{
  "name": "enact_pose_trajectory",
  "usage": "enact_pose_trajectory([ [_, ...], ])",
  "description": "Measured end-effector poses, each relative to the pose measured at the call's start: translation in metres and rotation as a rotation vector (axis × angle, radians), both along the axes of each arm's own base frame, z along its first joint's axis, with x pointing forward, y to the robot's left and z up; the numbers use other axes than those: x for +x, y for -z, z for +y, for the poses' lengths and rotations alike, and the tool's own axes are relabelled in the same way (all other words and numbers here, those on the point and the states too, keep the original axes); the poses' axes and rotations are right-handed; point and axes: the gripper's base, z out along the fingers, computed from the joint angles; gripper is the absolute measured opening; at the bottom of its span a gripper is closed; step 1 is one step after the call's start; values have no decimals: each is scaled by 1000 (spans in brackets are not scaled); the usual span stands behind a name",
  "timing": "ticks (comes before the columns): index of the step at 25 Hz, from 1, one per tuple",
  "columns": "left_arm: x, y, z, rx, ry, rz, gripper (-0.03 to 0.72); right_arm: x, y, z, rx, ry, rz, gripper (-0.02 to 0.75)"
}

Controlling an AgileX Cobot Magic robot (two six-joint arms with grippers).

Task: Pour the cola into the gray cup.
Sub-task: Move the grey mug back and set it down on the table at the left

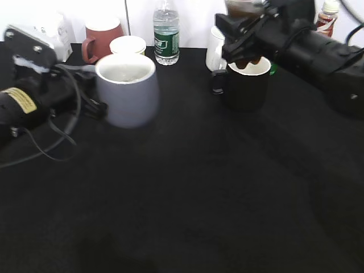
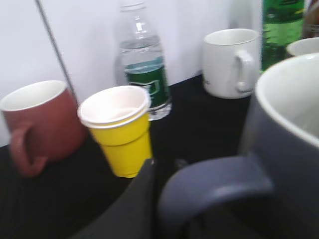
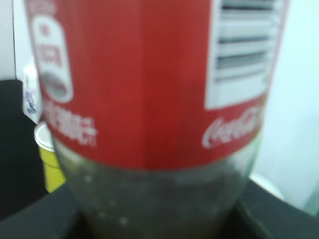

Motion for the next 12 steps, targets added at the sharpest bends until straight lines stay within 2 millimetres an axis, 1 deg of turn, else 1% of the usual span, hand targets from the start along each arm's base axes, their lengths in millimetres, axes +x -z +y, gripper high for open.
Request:
enact_pose_trajectory([
  [3,10,0,25,-10,-100,3,62,-20,8,-20,97,115,57,384],
  [6,19,0,60,1,-212,-3,62,-41,14,-40,128,218,96,384],
  [8,23,-1,87,-4,-299,-14,62,-50,15,-54,137,280,110,384],
  [10,26,-3,108,-24,-365,-67,61,-53,16,-69,141,332,114,384],
  [12,36,12,122,-34,-410,-61,61,-51,15,-78,148,365,106,384],
])
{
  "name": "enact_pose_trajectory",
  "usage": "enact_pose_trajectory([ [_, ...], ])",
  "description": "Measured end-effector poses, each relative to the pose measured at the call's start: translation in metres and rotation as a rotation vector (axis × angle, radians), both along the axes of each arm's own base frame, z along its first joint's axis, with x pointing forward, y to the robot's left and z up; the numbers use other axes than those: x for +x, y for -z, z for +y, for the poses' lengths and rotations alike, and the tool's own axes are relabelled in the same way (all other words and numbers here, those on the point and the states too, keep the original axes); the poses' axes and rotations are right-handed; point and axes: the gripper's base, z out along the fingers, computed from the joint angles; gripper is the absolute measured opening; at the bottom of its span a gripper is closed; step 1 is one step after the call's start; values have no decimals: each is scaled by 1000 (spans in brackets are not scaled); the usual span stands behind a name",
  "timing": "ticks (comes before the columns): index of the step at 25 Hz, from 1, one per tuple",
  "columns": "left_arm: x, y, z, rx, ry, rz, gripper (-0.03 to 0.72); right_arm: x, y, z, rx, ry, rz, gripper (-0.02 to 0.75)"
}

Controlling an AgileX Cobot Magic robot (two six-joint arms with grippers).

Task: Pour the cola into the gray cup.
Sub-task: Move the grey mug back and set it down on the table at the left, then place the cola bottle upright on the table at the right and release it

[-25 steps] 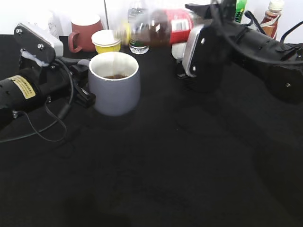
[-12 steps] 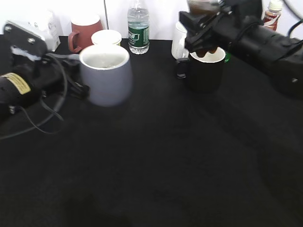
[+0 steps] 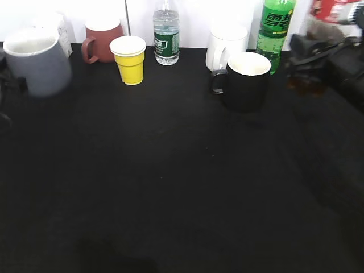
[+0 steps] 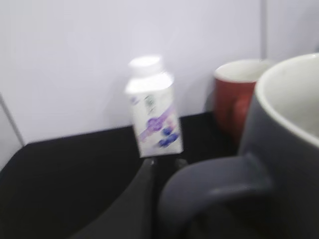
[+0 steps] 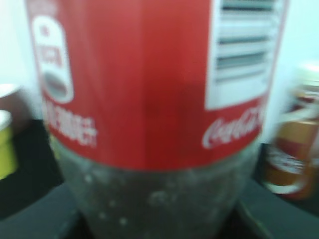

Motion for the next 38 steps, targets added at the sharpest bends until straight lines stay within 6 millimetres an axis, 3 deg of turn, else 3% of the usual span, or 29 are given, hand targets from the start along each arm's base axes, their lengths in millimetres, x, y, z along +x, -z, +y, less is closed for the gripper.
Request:
enact_pose_trajectory([
  [4,41,32,7,-20,-43,17,61,1,-1,-2,3,9,-6,384],
  [9,80,54,10,-22,-58,34,61,1,-1,-4,15,26,-6,384],
  [12,92,58,10,-21,-57,45,63,1,-1,-4,17,29,-14,384],
  [14,93,57,11,-31,-62,48,142,2,1,-4,17,30,-17,384],
  [17,76,57,10,-38,-64,66,284,2,1,-4,19,32,-18,384],
  [19,52,59,9,-40,-65,108,296,6,4,-10,23,63,-9,384],
  [21,20,56,5,-40,-53,143,298,27,10,-25,3,102,-25,384],
  [24,-18,32,-14,-38,2,126,298,60,43,-44,-24,119,-57,384],
  [26,-36,12,-25,-49,23,87,298,81,72,-43,-43,77,-24,384],
  [28,-44,-6,-32,-48,46,67,298,98,99,-39,-40,47,12,384],
  [31,-49,-27,-31,-53,46,2,298,110,109,-38,-25,43,-29,385],
  [35,-50,-30,-31,-52,45,9,298,102,117,-39,-24,40,9,605],
  [38,-51,-28,-31,-48,44,36,298,83,105,-40,-30,39,28,634],
])
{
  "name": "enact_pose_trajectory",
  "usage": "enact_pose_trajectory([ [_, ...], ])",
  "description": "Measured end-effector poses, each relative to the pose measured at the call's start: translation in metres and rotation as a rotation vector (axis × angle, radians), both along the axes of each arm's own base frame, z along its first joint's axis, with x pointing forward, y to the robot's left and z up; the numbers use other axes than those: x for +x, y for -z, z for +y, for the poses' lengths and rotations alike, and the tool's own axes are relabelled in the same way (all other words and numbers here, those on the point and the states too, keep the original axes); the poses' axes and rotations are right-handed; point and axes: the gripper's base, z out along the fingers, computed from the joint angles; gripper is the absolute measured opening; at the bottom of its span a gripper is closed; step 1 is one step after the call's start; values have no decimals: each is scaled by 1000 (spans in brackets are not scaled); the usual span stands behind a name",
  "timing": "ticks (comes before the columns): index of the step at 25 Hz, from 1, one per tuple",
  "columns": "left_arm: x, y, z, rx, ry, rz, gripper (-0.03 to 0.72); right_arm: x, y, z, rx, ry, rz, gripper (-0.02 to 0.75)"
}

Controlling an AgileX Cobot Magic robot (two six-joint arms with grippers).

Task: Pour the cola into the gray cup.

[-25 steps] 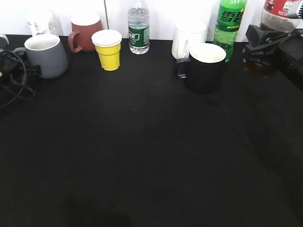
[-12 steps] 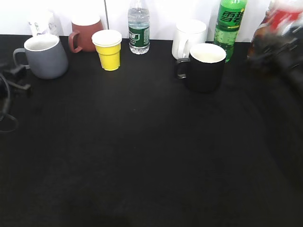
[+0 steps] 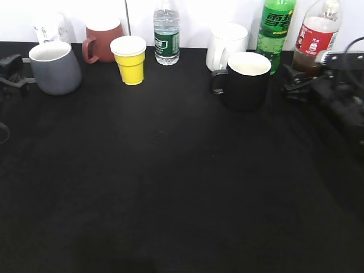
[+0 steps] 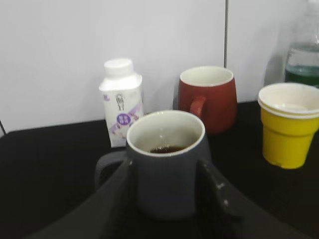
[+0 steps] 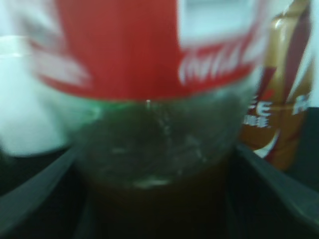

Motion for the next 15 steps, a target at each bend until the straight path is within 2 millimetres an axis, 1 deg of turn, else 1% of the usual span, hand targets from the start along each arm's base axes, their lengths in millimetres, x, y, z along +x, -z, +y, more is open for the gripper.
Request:
enact_pose_trajectory([
  [1,-1,1,0,0,-2,30,298,-10,-8,-1,-1,1,4,634],
  [2,-4,1,1,-21,-10,84,305,-21,-14,-2,-11,3,48,634],
  [3,-8,1,2,-20,-19,177,323,-29,-27,-3,-18,-2,106,633],
  [4,-10,-2,3,-8,-29,275,337,-35,-40,-2,-32,-14,216,633],
  [6,-12,-9,5,29,-54,528,346,-47,-76,1,-72,-35,457,629],
  [7,-15,-14,6,46,-71,683,345,-58,-89,1,-132,6,617,620],
  [8,-18,-19,7,69,-83,836,345,-70,-105,3,-193,53,741,601],
  [9,-22,-28,9,91,-95,982,347,-80,-117,6,-247,76,889,590],
  [11,-34,-51,11,113,-111,1153,349,-96,-134,15,-247,-15,1153,582],
  [12,-47,-60,12,123,-111,1215,355,-108,-144,15,-256,-45,1215,580],
  [13,-63,-73,12,124,-97,1234,370,-123,-161,14,-244,-59,1213,581],
  [14,-80,-88,13,109,-83,1217,410,-140,-182,12,-218,-74,1175,581],
  [15,-98,-104,12,76,-70,1143,462,-163,-209,9,-178,-86,1071,581],
])
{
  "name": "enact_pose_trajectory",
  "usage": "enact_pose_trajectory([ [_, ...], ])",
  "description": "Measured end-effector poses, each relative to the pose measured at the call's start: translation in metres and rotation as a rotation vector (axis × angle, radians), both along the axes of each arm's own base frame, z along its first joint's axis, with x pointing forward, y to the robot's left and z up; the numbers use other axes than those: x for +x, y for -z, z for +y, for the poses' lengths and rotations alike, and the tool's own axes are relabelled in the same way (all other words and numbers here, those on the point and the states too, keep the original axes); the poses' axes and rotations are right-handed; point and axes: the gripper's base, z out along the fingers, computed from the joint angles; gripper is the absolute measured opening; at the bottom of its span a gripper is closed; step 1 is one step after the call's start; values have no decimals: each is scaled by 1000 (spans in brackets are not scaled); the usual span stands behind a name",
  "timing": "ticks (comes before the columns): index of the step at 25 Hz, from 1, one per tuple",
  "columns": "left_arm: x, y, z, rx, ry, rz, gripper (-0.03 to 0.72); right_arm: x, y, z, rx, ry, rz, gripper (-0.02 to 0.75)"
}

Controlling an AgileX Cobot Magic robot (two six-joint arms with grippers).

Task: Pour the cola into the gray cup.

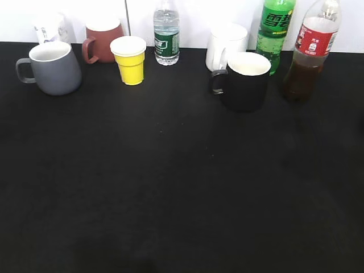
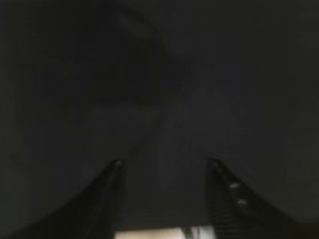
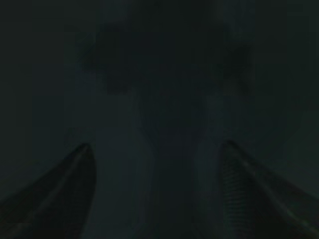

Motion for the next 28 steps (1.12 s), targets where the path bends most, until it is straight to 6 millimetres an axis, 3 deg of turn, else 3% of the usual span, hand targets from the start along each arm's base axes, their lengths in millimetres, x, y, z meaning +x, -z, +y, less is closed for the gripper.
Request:
enact_pose_trajectory([
  [2,-48,-20,2,-53,5,-239,505,-56,-38,-11,73,5,-276,581],
  [3,-75,-20,3,-88,5,-362,509,-87,-44,-17,106,15,-402,580],
  [4,-93,-10,3,-122,4,-417,510,-111,-40,-22,130,21,-484,580],
  [6,-130,5,6,-151,8,-540,510,-154,-13,-31,146,20,-551,577],
  [8,-158,10,10,-134,24,-670,510,-181,18,-37,149,17,-560,577],
  [9,-165,12,13,-103,24,-707,510,-189,22,-38,152,17,-575,577],
  [13,-168,20,17,-52,17,-696,512,-193,37,-39,133,23,-481,577],
  [22,-168,20,18,-51,17,-696,512,-193,37,-40,133,28,-480,576],
  [26,-171,20,18,-50,12,-711,464,-193,37,-40,129,49,-486,576],
  [28,-174,20,18,-38,-24,-730,428,-197,36,-43,104,171,-524,575],
])
